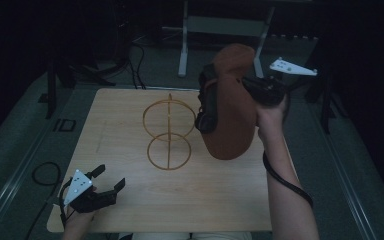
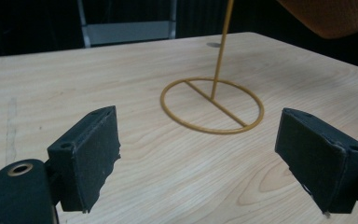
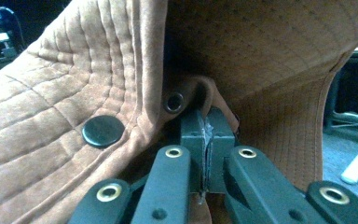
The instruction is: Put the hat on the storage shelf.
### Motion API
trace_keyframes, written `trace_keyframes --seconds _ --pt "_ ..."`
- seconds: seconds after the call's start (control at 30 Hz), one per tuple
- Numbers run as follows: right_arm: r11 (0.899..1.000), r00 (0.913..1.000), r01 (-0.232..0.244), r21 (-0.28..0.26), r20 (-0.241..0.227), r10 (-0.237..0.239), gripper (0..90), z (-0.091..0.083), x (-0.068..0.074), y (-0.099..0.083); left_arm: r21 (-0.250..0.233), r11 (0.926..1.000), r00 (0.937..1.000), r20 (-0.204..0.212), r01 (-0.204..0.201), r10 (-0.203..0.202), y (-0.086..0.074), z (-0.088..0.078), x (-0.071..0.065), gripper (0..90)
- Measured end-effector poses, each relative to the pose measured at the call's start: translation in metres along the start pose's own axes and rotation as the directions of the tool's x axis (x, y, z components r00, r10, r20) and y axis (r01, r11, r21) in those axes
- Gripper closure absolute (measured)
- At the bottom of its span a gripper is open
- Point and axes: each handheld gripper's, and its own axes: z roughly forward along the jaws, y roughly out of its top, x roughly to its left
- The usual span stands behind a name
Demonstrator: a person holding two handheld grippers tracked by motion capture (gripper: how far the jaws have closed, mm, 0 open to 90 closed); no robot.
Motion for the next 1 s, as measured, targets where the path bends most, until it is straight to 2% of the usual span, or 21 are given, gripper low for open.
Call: trace_keyframes --seconds 0.2,0.37,0.57,0.67,0.7,0.73,0.77,0.87,0.9,0.93,1.0 --pt "0.999 0.9977 0.009 0.035 -0.067 -0.007 88.8 0.042 0.018 0.004 0.013 0.9999 0.9998 -0.019 0.0 0.001 -0.006 0.005 0.004 14.5" --pt "0.996 0.9923 0.003 0.086 -0.124 0.008 88.7 0.073 0.032 -0.001 0.027 0.9995 0.9998 -0.016 -0.015 0.015 -0.008 0.009 0.003 14.5" --pt "0.99 0.9826 -0.009 0.144 -0.182 0.035 88.6 0.102 0.044 -0.01 0.026 0.9997 0.9999 -0.016 0.002 -0.001 -0.009 0.008 0.005 14.5" --pt "0.981 0.9815 0.005 0.196 -0.189 0.032 88.5 0.118 0.051 -0.017 0.028 0.9996 0.9999 -0.014 0.002 -0.002 -0.01 0.008 0.005 14.5" --pt "0.981 0.9815 0.005 0.196 -0.189 0.032 88.5 0.118 0.051 -0.017 0.028 0.9996 0.9999 -0.014 0.002 -0.002 -0.01 0.008 0.005 14.5" --pt "0.972 0.9818 0.01 0.237 -0.187 0.035 88.5 0.131 0.054 -0.024 0.029 0.9996 0.9999 -0.014 0.007 -0.007 -0.011 0.009 0.006 14.5" --pt "0.968 0.981 0.01 0.25 -0.19 0.039 88.4 0.135 0.056 -0.027 0.03 0.9995 0.9999 -0.014 0.007 -0.007 -0.011 0.009 0.006 14.5" --pt "0.958 0.9815 0.027 0.284 -0.189 0.028 88.2 0.147 0.061 -0.033 0.029 0.9995 0.9998 -0.014 0.011 -0.011 -0.011 0.008 0.007 14.5" --pt "0.958 0.9815 0.027 0.284 -0.189 0.028 88.2 0.147 0.061 -0.033 0.029 0.9995 0.9998 -0.014 0.011 -0.011 -0.011 0.008 0.007 14.5" --pt "0.952 0.9813 0.034 0.305 -0.191 0.026 88.0 0.154 0.064 -0.036 0.024 0.9995 0.9998 -0.011 0.019 -0.018 -0.011 0.008 0.008 14.5" --pt "0.95 0.9804 0.028 0.31 -0.194 0.035 87.6 0.158 0.064 -0.038 0.025 0.9995 0.9998 -0.01 0.017 -0.017 -0.011 0.008 0.007 14.5"
